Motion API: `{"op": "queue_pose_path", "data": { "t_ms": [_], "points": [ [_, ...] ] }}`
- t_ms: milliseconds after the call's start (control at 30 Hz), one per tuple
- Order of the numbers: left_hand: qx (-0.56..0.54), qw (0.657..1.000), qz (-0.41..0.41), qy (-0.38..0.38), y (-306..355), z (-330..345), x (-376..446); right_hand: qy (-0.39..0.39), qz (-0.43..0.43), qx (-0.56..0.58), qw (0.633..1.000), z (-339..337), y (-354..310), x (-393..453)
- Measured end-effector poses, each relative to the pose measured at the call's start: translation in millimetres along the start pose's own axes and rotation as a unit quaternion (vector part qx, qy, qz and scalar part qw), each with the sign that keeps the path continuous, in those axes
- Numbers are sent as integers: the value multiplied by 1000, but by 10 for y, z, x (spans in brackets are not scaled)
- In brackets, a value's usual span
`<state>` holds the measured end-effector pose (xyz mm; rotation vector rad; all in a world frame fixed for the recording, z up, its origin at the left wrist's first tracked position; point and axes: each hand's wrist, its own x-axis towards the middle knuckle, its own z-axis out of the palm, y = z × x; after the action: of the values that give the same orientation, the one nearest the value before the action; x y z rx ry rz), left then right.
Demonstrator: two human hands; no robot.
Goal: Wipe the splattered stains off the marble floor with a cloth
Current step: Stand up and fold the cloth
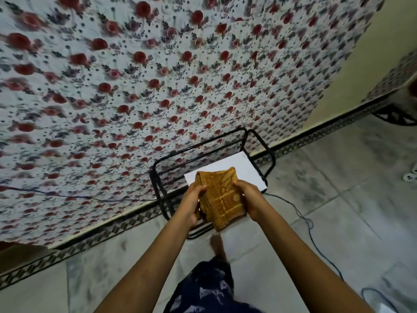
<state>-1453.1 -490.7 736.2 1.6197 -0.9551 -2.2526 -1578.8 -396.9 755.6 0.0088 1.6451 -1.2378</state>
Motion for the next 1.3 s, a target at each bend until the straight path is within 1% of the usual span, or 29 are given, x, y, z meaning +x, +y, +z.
{"op": "queue_pose_path", "data": {
  "t_ms": [67,200,333,533,633,733,833,1000,1100,1167,1233,1300],
  "points": [
    [-4,1000,-3,0,98,87,277,-3,9,-21,1000,-18,-160,323],
    [-4,1000,-17,14,337,240,760,8,61,-68,996,17,-428,906],
    [-2,998,-36,48,431,368,1292,-10,87,-91,992,46,-546,1511],
    [-22,993,-69,89,278,463,2230,-4,145,-87,986,-6,-353,2539],
    [-45,988,-80,122,150,519,2765,-23,148,-75,986,-48,-190,3059],
    [-72,979,-106,160,-37,496,3290,-41,158,-94,982,-70,19,3641],
    [-89,975,-110,173,-199,469,3638,-39,152,-105,982,-97,166,4032],
    [-115,973,-91,179,-406,473,4009,-41,130,-112,984,-174,334,4466],
    [-106,973,-77,188,-492,495,4040,-38,112,-144,983,-214,377,4542],
    [-82,973,-70,206,-513,530,4007,-37,112,-165,979,-255,391,4552],
    [-34,971,-64,227,-506,565,3942,-33,122,-181,975,-296,365,4511],
    [14,971,-60,231,-464,590,3794,-45,110,-213,970,-349,268,4361]
  ]
}}
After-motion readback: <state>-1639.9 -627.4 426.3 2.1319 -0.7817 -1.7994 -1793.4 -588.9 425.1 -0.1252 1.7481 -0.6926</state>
